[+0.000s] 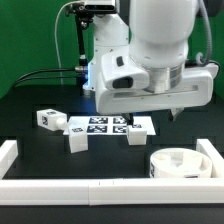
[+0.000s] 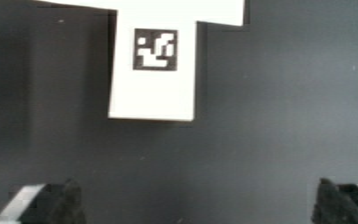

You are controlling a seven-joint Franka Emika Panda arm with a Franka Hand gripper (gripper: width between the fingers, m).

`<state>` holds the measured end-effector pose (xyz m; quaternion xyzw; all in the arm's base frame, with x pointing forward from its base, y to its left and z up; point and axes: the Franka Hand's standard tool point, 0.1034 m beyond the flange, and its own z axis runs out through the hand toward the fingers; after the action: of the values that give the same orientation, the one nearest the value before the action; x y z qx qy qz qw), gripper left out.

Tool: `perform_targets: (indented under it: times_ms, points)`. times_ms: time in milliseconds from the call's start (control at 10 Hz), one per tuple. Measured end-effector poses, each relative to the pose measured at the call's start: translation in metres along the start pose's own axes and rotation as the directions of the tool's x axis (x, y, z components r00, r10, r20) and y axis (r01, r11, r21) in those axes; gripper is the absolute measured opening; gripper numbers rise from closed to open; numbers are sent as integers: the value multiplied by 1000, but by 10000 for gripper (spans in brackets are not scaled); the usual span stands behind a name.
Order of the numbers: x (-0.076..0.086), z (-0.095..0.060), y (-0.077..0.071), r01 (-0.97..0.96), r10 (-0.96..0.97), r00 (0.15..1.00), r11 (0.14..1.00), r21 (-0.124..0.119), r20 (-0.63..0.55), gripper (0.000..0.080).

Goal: Assemble stool

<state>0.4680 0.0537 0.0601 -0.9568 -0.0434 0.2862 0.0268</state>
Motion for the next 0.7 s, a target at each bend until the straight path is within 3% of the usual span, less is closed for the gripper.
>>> perform_targets:
  times_ms: [200, 400, 500, 700]
  points:
    - [3, 3, 0, -1, -1, 989, 1000, 12, 146, 649]
    - [-5, 23, 19, -16, 10, 959, 1000, 18, 284, 649]
    - [-1, 30, 23, -33, 23, 952, 999, 30, 304, 649]
    - [-1, 28, 22, -30, 20, 954, 999, 26, 298, 649]
